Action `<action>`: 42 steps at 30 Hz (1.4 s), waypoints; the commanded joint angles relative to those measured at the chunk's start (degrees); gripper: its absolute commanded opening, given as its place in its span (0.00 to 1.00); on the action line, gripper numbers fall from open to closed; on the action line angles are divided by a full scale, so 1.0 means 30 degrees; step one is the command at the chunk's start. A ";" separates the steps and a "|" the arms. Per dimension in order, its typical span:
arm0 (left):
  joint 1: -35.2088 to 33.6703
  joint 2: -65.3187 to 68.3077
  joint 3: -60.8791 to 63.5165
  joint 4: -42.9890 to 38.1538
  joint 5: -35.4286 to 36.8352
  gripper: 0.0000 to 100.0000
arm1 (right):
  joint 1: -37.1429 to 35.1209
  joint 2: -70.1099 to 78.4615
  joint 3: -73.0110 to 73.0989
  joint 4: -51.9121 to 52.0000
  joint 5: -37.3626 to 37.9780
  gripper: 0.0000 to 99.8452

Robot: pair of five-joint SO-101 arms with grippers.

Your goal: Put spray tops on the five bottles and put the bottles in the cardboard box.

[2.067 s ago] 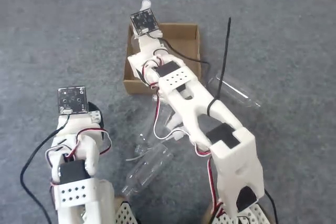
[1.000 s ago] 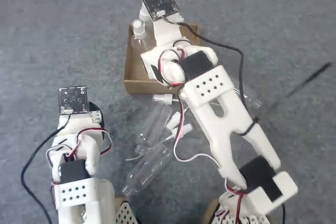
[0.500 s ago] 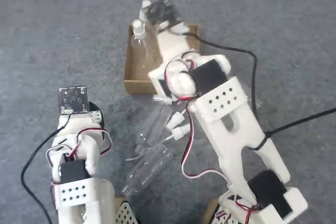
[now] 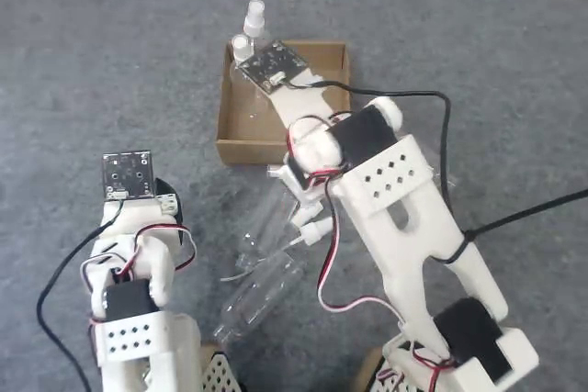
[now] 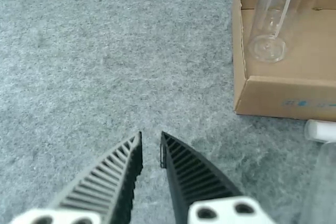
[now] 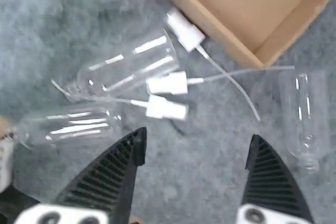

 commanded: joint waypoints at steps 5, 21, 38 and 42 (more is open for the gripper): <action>0.0000 -0.0352 -0.0220 -0.0674 -0.0205 0.06 | 0.3883 -0.1187 -0.1114 0.0601 0.3341 0.26; 0.0059 -0.0352 -0.0190 -0.0674 -0.0205 0.06 | 0.7516 0.1040 -0.1084 -0.0015 0.7179 0.26; 0.0059 -0.0352 0.0454 -0.1875 -0.0205 0.06 | 0.9861 0.7722 -0.1143 -0.5436 1.1282 0.26; 0.0059 -0.0352 0.0454 -0.1875 -0.0205 0.06 | 0.9949 0.9187 -0.1231 -0.6579 1.1722 0.26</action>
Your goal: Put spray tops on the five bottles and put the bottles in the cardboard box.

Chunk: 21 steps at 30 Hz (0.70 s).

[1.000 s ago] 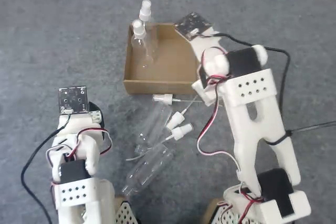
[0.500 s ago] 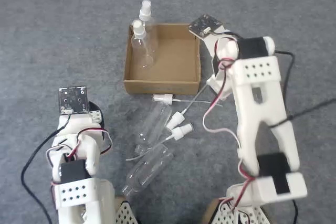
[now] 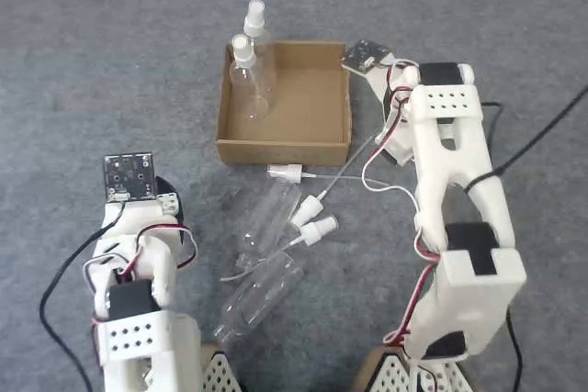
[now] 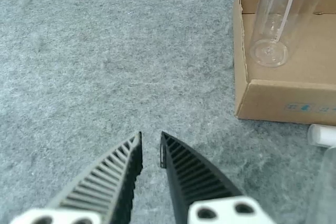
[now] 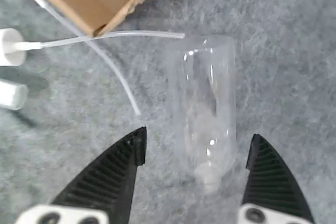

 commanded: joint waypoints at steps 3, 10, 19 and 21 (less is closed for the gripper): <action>0.0059 -0.0352 -0.0308 -0.0615 -0.0205 0.06 | 0.0308 0.0806 -0.1231 -0.1861 0.0469 0.26; 0.0059 -0.0352 -0.0308 -0.0615 -0.0205 0.06 | 0.0396 0.1802 -0.1231 -0.2476 0.0469 0.26; 0.0059 -0.0352 -0.0278 -0.0615 -0.0205 0.06 | 0.0806 0.2945 -0.1231 -0.2564 0.0469 0.26; 0.0059 -0.0352 -0.0278 -0.0615 -0.0205 0.06 | 0.1011 0.3062 -0.1231 -0.2564 0.0381 0.26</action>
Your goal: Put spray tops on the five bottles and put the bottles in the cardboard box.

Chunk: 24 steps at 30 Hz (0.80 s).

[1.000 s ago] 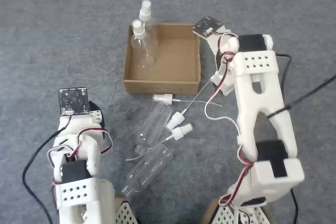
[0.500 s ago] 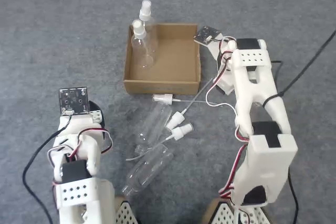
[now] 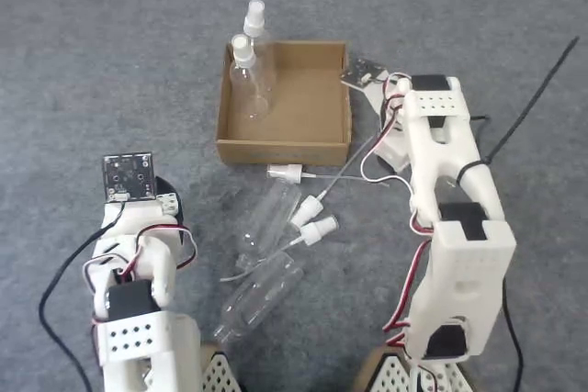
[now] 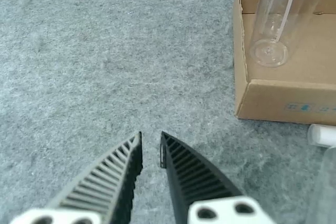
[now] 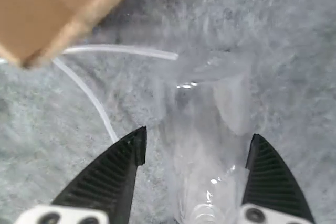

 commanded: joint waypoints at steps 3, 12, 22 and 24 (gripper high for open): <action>0.0059 -0.0352 -0.0278 -0.0615 -0.0205 0.06 | 0.0923 -0.0337 -0.1231 -0.0249 0.0088 0.24; 0.0059 -0.0352 -0.0278 -0.0615 -0.0205 0.06 | 0.2037 -0.0513 -0.1231 -0.0249 0.0029 0.01; 0.0029 -0.0352 -0.0278 -0.0615 -0.0205 0.06 | 0.2945 -0.0542 -0.1231 -0.0044 -0.3839 0.01; 0.0029 -0.0352 -0.0278 -0.0615 -0.0205 0.06 | 0.3121 -0.0542 -0.1231 -0.0044 -0.4571 0.01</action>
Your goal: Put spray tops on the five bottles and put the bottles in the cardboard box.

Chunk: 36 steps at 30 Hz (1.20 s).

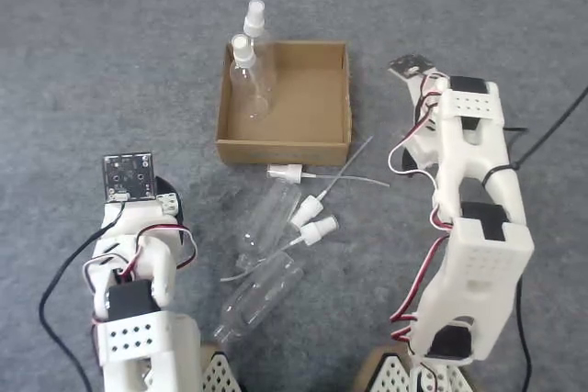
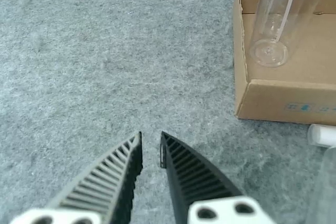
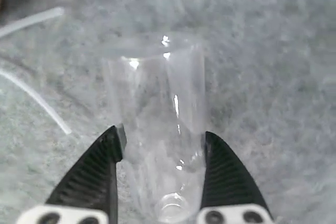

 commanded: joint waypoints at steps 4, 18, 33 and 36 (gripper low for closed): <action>0.0029 -0.0352 -0.0278 -0.0615 -0.0205 0.06 | 0.0513 -0.0630 -0.1231 -0.0015 -0.2960 0.01; 0.0029 -0.0352 -0.0278 -0.0615 -0.0205 0.06 | 0.0278 -0.2652 -0.1231 0.3590 -1.0549 0.01; 0.0059 -0.0352 -0.0278 -0.0557 -0.0205 0.06 | 0.0278 -0.3033 -0.1231 0.6256 -2.0454 0.01; 0.0059 -0.0352 -0.0278 -0.0557 -0.0205 0.06 | 0.0278 -0.3033 -0.1231 0.6256 -2.2212 0.01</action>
